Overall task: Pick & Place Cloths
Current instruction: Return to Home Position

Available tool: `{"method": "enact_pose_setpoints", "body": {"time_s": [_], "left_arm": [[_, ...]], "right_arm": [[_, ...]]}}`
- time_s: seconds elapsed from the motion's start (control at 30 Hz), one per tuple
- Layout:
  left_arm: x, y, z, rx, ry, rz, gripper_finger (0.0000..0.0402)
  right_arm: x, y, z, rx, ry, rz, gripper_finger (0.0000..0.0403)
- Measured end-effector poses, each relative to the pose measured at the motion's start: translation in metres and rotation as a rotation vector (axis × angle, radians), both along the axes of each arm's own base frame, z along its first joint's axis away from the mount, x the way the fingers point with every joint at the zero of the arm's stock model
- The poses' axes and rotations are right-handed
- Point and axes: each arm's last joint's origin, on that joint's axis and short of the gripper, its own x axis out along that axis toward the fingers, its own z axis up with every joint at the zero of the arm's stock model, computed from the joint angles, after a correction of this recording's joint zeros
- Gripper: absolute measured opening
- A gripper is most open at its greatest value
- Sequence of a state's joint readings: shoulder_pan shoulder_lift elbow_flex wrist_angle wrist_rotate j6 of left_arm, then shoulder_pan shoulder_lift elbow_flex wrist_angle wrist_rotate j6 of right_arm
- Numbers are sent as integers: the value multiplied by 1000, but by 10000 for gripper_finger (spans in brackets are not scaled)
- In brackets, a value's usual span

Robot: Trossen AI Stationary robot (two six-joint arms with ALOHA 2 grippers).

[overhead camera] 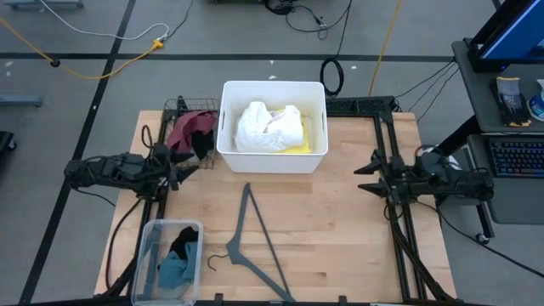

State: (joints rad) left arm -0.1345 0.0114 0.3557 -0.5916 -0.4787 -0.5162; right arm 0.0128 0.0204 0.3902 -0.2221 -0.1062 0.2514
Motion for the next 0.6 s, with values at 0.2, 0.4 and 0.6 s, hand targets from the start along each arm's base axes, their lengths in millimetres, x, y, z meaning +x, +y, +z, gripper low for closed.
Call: {"method": "enact_pose_setpoints", "body": {"time_s": [0.2,0.4,0.6], "left_arm": [[1,0,0,-80,-24,32,315],[2,-1,2,47,8,-56,319],[18,-10,-5,218,-113,-324,315]], "right_arm": [[17,0,-38,114,78,1,224],[25,0,-61,90,82,-2,224],[26,0,-64,23,81,-4,224]]}}
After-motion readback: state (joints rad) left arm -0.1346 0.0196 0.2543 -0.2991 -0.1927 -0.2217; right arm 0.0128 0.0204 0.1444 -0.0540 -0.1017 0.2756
